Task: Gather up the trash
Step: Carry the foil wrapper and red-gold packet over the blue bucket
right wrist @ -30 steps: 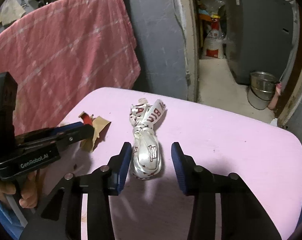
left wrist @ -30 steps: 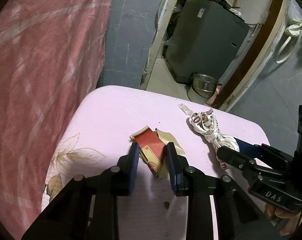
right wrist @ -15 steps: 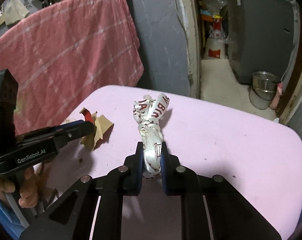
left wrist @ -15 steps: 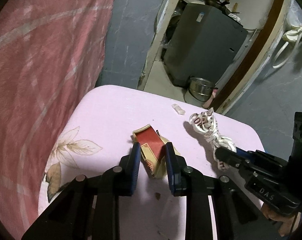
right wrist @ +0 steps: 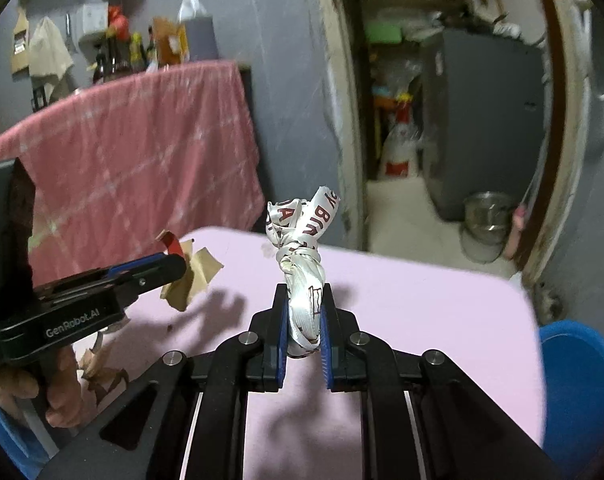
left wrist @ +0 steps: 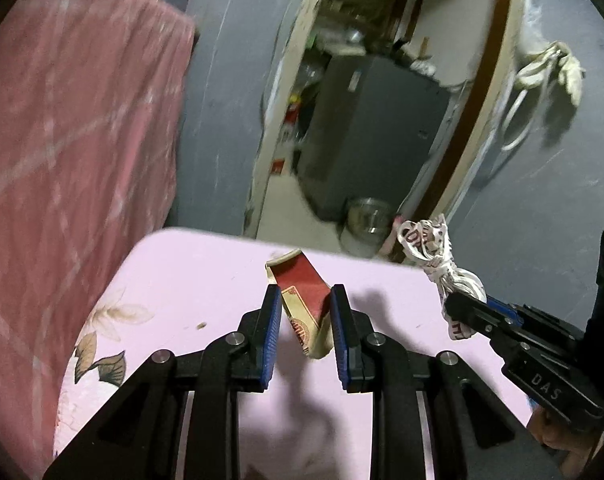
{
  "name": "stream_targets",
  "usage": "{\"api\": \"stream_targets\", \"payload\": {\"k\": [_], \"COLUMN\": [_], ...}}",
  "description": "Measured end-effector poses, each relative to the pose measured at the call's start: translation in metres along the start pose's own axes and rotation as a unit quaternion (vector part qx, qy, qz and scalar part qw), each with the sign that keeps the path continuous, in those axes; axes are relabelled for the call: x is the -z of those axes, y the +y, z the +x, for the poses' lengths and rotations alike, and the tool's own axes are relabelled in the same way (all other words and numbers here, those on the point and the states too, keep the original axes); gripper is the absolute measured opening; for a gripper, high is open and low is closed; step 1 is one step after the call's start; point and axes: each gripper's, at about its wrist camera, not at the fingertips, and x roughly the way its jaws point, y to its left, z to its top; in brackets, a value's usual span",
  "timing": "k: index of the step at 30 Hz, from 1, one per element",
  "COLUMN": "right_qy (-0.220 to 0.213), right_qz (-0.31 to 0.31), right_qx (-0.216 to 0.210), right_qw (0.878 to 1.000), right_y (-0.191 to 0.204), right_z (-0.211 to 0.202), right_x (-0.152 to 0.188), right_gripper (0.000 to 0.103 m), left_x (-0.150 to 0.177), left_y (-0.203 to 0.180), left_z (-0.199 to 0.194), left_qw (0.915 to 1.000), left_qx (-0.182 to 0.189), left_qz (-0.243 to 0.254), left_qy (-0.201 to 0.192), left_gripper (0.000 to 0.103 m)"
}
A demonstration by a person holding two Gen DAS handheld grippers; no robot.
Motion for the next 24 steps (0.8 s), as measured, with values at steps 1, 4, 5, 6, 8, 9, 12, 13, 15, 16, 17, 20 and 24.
{"api": "stream_targets", "payload": {"k": [1,4,5,6,8,9,12,13,15,16,17,20,24], "right_qy": [-0.008,-0.042,-0.055,-0.07,-0.091,-0.102,-0.134,-0.145,-0.162,-0.171,-0.177,-0.192,-0.209], "right_qz": [-0.001,-0.005,-0.007,-0.009,-0.012,-0.013,-0.017,-0.019,-0.022,-0.022,-0.021,-0.017,-0.013], "right_qx": [0.004,0.021,0.028,0.036,0.049,0.057,0.083,0.093,0.112,0.122,0.13,0.155,0.186], "right_qw": [1.0,0.999,0.998,0.997,0.995,0.993,0.987,0.985,0.98,0.977,0.975,0.969,0.96], "right_y": [-0.001,-0.007,-0.009,-0.012,-0.017,-0.019,-0.026,-0.029,-0.036,-0.041,-0.044,-0.057,-0.077], "right_z": [-0.006,-0.03,-0.039,-0.049,-0.064,-0.072,-0.098,-0.107,-0.123,-0.132,-0.139,-0.159,-0.182], "right_x": [-0.001,-0.004,-0.005,-0.006,-0.007,-0.007,-0.004,-0.003,0.0,0.002,0.004,0.01,0.022], "right_gripper": [0.011,0.011,0.011,0.011,0.011,0.011,0.011,0.011,0.011,0.011,0.011,0.011,0.011], "left_x": [-0.001,-0.002,-0.002,-0.002,-0.001,0.0,0.001,0.001,0.003,0.004,0.005,0.011,0.019], "left_y": [-0.005,-0.026,-0.033,-0.042,-0.06,-0.071,-0.097,-0.104,-0.12,-0.131,-0.142,-0.167,-0.202], "left_z": [-0.004,-0.016,-0.019,-0.022,-0.028,-0.031,-0.036,-0.038,-0.041,-0.041,-0.041,-0.043,-0.039], "left_qw": [0.9999,0.9989,0.9984,0.9977,0.9959,0.9946,0.9912,0.9902,0.9881,0.9866,0.985,0.9813,0.9771], "left_qx": [0.001,0.009,0.012,0.015,0.023,0.028,0.046,0.051,0.061,0.067,0.072,0.085,0.106], "left_qz": [0.003,0.018,0.024,0.03,0.042,0.048,0.059,0.062,0.066,0.07,0.075,0.087,0.101], "left_qy": [-0.01,-0.042,-0.05,-0.059,-0.077,-0.087,-0.109,-0.114,-0.125,-0.131,-0.137,-0.149,-0.154], "left_gripper": [0.02,0.02,0.02,0.02,0.02,0.02,0.02,0.02,0.02,0.02,0.02,0.02,0.02]}}
